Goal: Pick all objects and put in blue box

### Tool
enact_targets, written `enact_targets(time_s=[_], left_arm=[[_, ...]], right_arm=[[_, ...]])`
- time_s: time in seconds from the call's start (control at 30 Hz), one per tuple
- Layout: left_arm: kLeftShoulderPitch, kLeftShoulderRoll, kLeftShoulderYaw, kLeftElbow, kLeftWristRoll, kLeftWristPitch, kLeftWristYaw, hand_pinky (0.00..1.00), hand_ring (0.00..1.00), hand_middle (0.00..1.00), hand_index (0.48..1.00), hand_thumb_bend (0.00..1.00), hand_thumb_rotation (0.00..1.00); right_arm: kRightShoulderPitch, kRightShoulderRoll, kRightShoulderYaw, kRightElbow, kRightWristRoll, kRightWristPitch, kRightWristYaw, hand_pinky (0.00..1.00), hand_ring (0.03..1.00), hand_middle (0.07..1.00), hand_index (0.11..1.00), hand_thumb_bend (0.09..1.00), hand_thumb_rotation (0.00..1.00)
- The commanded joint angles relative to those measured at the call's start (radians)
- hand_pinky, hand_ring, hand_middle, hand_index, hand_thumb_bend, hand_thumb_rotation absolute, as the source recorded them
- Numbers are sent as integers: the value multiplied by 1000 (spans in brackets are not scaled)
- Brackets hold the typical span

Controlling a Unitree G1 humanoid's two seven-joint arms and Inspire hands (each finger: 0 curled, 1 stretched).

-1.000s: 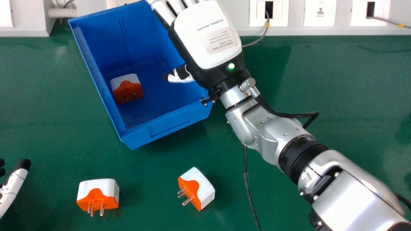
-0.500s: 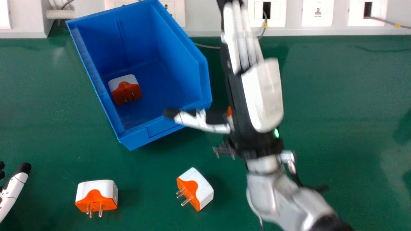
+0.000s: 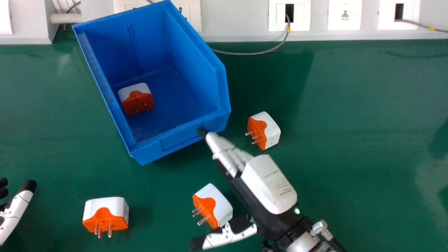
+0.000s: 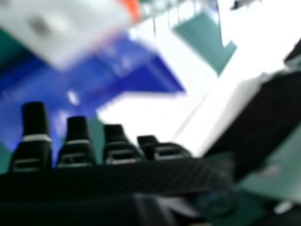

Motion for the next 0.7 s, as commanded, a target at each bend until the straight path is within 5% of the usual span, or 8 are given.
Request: enact_targets(time_s=[0.0, 0.27, 0.43, 0.67], left_arm=[[39, -18, -9, 39, 11, 61, -1, 675, 728, 724, 741, 828, 325], [37, -18, -15, 39, 16, 61, 3, 663, 723, 724, 739, 828, 334], [37, -23, -9, 37, 3, 66, -11, 677, 734, 731, 747, 823, 330], [41, -22, -8, 38, 5, 61, -8, 675, 734, 730, 748, 835, 334]], right_arm=[[-6, -13, -7, -48, 41, 6, 117, 742, 875, 894, 962, 895, 606], [12, -34, -44, -156, 103, 153, 435, 701, 861, 878, 920, 915, 472], [12, -40, -62, -152, 112, 169, 467, 715, 878, 893, 920, 932, 490], [-1, -39, -74, -107, 116, 177, 445, 741, 903, 911, 918, 905, 426]])
